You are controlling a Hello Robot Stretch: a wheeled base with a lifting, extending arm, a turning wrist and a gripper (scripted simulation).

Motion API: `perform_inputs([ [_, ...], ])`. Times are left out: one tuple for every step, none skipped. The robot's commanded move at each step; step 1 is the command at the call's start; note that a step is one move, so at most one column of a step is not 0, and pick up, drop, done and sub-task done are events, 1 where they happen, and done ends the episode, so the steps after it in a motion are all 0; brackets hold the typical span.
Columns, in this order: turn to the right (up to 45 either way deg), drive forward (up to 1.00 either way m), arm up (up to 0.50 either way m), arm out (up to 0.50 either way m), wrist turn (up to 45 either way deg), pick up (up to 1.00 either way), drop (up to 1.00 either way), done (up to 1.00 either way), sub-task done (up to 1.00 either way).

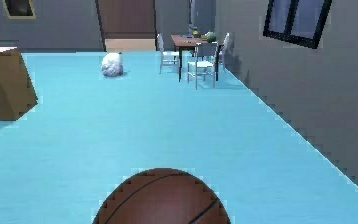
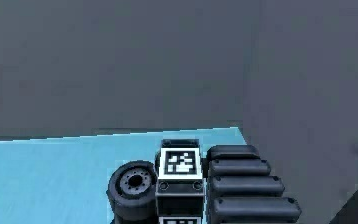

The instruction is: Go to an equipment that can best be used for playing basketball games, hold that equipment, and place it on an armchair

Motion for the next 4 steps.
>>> perform_inputs([
  [3.0, 0.0, 0.0, 0.0, 0.0, 0.0, 0.0, 0.0, 0.0],
  [0.0, 0.1, 0.0, 0.0, 0.0, 0.0, 0.0, 0.0, 0.0],
  [-27.0, 0.0, 0.0, 0.0, 0.0, 0.0, 0.0, 0.0, 0.0],
  [-3.0, 0.0, 0.0, 0.0, 0.0, 0.0, 0.0, 0.0, 0.0],
])
